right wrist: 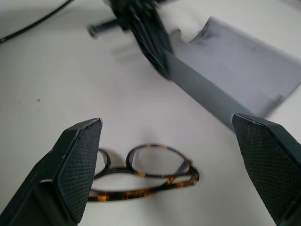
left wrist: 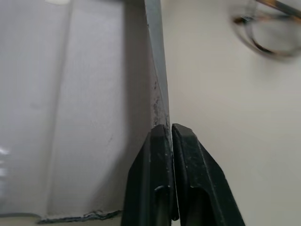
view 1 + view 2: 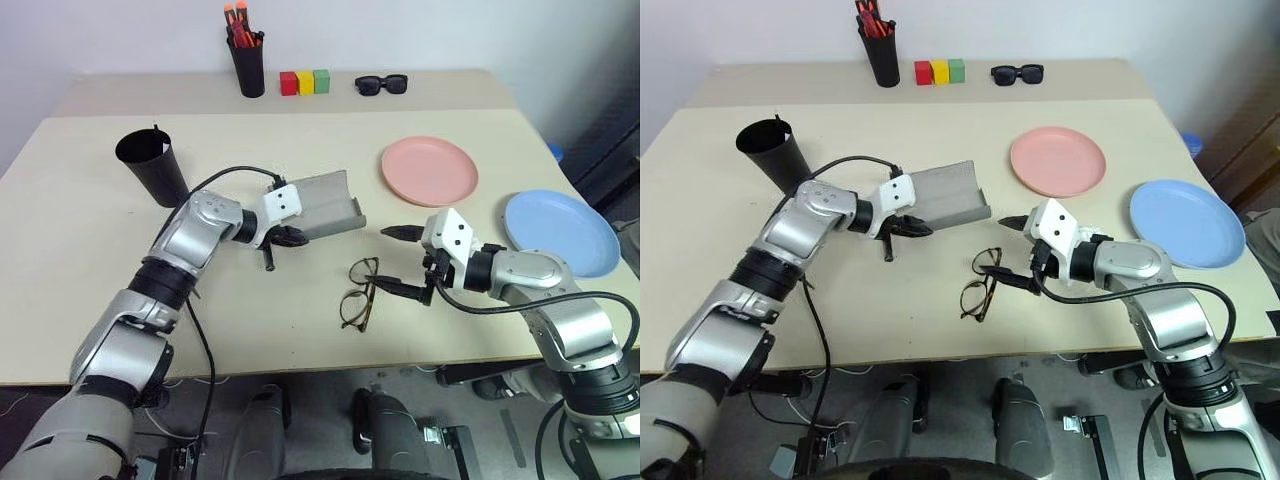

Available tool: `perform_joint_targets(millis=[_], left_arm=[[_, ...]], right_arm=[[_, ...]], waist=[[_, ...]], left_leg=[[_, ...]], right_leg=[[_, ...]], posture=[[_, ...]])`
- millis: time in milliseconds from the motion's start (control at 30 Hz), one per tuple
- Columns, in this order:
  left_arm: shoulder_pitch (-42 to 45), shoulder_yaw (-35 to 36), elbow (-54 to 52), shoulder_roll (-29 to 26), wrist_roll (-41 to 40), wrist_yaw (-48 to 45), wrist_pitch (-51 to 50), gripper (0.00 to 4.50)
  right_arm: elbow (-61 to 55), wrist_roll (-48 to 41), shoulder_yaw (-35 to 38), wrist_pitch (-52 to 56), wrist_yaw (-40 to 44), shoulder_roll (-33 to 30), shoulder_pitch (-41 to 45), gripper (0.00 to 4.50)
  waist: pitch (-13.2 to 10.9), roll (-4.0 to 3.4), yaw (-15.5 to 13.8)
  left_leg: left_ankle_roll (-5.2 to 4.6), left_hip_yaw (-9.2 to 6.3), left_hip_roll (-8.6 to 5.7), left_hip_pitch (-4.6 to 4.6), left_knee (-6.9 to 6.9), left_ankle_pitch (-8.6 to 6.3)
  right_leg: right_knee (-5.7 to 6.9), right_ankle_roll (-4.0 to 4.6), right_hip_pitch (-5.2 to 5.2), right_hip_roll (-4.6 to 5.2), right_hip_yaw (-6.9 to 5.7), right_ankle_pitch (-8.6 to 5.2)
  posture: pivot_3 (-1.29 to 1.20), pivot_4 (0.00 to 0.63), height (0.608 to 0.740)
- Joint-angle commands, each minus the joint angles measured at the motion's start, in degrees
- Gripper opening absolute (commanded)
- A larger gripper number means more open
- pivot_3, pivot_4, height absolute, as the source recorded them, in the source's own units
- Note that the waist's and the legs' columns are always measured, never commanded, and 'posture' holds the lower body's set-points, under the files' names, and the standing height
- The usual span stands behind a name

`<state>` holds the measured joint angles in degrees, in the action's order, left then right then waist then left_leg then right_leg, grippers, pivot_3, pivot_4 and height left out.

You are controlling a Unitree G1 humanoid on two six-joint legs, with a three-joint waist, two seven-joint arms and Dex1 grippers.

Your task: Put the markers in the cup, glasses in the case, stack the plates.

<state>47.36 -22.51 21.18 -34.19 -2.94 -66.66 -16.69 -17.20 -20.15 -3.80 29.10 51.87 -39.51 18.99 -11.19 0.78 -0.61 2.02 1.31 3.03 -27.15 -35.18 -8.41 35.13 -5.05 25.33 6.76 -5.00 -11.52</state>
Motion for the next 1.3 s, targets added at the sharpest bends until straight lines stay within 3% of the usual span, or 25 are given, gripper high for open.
perform_joint_targets(millis=[33, 233, 433, 600, 833, 1033, 1300], left_arm=[[-2.0, 2.6, -6.2, -4.6, -0.5, -4.3, 1.9, 0.1], [-10.3, 6.5, -17.4, -11.8, -4.0, -8.6, 1.0, 0.1], [-16.1, 7.9, -24.0, -14.9, -6.6, -10.7, -3.4, 0.1], [-17.0, 9.9, -24.8, -12.7, -6.0, -5.7, -2.2, 2.31], [-18.1, 15.5, -27.4, -11.1, -10.0, -2.5, -3.2, 2.31], [-30.0, 23.7, -37.6, -15.1, -14.7, -2.6, -1.5, 2.31], [-42.1, 30.7, -47.5, -16.8, -18.3, 1.8, -6.4, 2.31]], right_arm=[[-0.3, -3.1, 2.2, 4.2, -1.5, 1.0, 1.6, 4.5], [-3.0, -11.9, 7.0, 14.2, -2.8, 1.4, -1.3, 4.5], [-5.1, -17.5, 10.8, 21.5, -5.2, 0.5, -5.0, 4.5], [-6.7, -21.0, 12.0, 27.2, -7.5, 0.5, -7.0, 4.5], [-7.3, -26.9, 13.1, 36.5, -15.2, 4.6, -6.2, 4.5], [-5.1, -31.5, 16.4, 43.8, -25.0, 13.3, -3.4, 4.5], [-2.6, -35.2, 18.7, 50.4, -32.1, 19.2, -0.8, 4.5]], waist=[[0.0, 0.0, -0.1], [0.0, 0.0, -0.3], [0.0, 0.0, -0.2], [0.0, -0.01, -0.2], [0.0, -0.01, -0.1], [0.0, -0.08, 0.2], [0.0, -0.12, -0.2]], left_leg=[[0.0, 0.0, 0.0, 0.0, -0.01, 0.0], [0.0, 0.0, 0.0, -0.05, -0.01, -0.01], [0.07, 0.0, 0.0, -0.04, -0.03, -0.06], [0.07, -0.01, 0.01, -0.03, -0.03, -0.06], [0.0, -0.02, 0.01, -0.03, -0.05, -0.02], [-0.01, -0.02, 0.06, 0.01, 0.02, -0.02], [0.13, 0.0, 0.06, -0.01, -0.02, -0.11]], right_leg=[[0.0, 0.0, 0.0, 0.0, 0.0, 0.0], [-0.05, 0.02, -0.03, 0.03, 0.0, 0.0], [-0.04, 0.01, -0.02, 0.02, 0.0, -0.01], [-0.04, 0.01, -0.02, 0.02, 0.0, -0.01], [-0.02, 0.01, -0.03, 0.02, 0.0, 0.0], [0.02, 0.02, -0.01, -0.02, 0.01, 0.01], [-0.04, 0.04, -0.02, 0.0, 0.02, 0.01]], posture=[[0.0, 0.15, 0.74], [0.0, 0.15, 0.74], [0.0, 0.15, 0.74], [0.0, 0.15, 0.74], [0.0, 0.15, 0.74], [0.0, 0.15, 0.74], [0.0, 0.15, 0.74]])
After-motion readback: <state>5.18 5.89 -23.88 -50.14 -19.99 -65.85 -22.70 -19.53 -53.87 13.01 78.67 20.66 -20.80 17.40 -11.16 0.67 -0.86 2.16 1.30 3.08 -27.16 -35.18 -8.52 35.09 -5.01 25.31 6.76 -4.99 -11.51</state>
